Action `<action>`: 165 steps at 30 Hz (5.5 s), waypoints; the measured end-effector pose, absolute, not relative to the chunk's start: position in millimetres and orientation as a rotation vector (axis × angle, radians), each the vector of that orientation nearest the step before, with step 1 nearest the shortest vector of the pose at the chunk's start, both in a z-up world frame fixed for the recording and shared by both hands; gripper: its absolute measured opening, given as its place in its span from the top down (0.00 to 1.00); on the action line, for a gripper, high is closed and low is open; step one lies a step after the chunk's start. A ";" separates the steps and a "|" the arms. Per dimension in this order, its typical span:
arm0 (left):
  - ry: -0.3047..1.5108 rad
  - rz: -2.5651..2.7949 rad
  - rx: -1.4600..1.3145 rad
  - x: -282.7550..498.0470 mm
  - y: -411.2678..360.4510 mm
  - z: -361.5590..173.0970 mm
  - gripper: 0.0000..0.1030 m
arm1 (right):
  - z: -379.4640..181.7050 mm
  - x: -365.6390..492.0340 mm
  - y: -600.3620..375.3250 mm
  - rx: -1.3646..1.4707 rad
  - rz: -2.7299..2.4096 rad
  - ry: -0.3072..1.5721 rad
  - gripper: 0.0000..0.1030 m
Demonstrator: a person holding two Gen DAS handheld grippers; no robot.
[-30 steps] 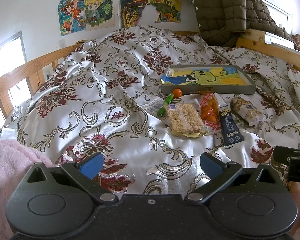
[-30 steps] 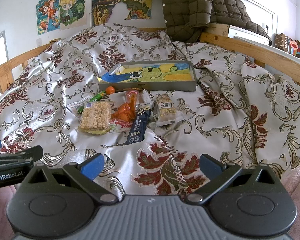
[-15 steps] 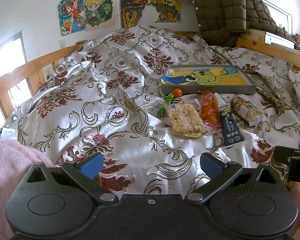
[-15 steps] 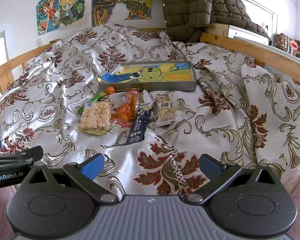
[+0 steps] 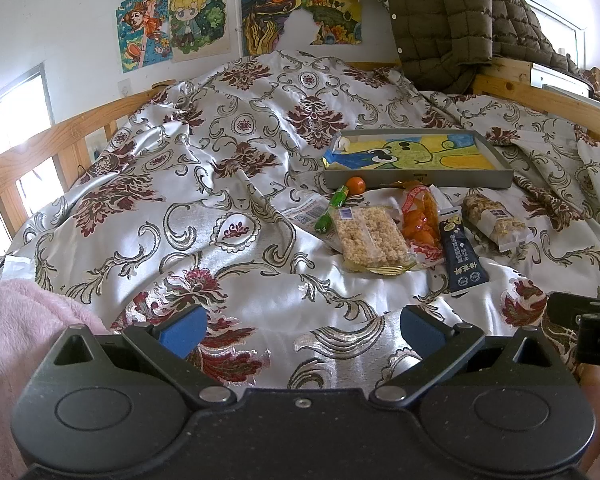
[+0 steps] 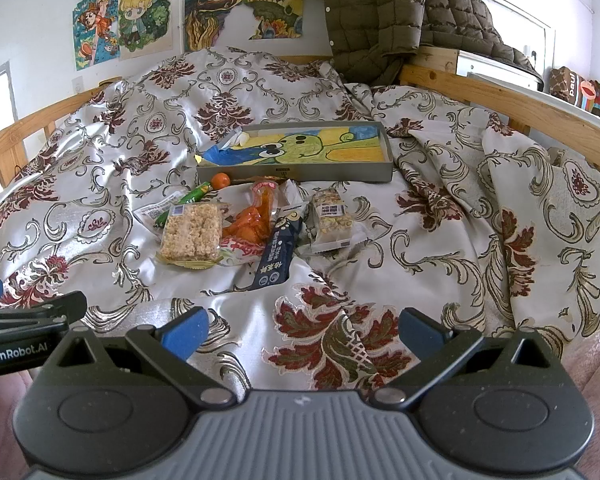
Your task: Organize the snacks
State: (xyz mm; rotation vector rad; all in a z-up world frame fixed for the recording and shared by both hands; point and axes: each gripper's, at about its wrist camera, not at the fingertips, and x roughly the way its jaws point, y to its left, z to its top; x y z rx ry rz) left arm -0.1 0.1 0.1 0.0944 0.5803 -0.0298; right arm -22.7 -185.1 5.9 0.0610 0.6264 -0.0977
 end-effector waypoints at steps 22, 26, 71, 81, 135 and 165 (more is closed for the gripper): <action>0.664 -0.140 0.059 45.1 -2.1 11.0 0.01 | 28.6 4.8 -208.5 0.105 -0.073 0.660 0.00; 0.655 -0.184 0.097 69.6 -10.4 12.2 0.01 | 35.7 27.9 -220.7 0.059 -0.078 0.649 0.00; 0.858 -0.581 -0.143 200.3 -96.2 -81.5 0.23 | -30.6 183.7 -281.2 -0.036 0.101 0.760 0.19; 0.855 -0.603 -0.152 198.9 -100.4 -84.3 0.52 | -33.8 187.5 -274.5 -0.012 0.140 0.772 0.29; 0.627 -0.578 -0.250 195.4 -83.6 -33.4 0.74 | -6.5 175.3 -274.5 -0.016 -0.008 0.612 0.61; 0.628 -0.448 -0.301 416.9 -166.3 -6.9 0.74 | -18.3 334.0 -352.5 0.290 -0.079 0.489 0.60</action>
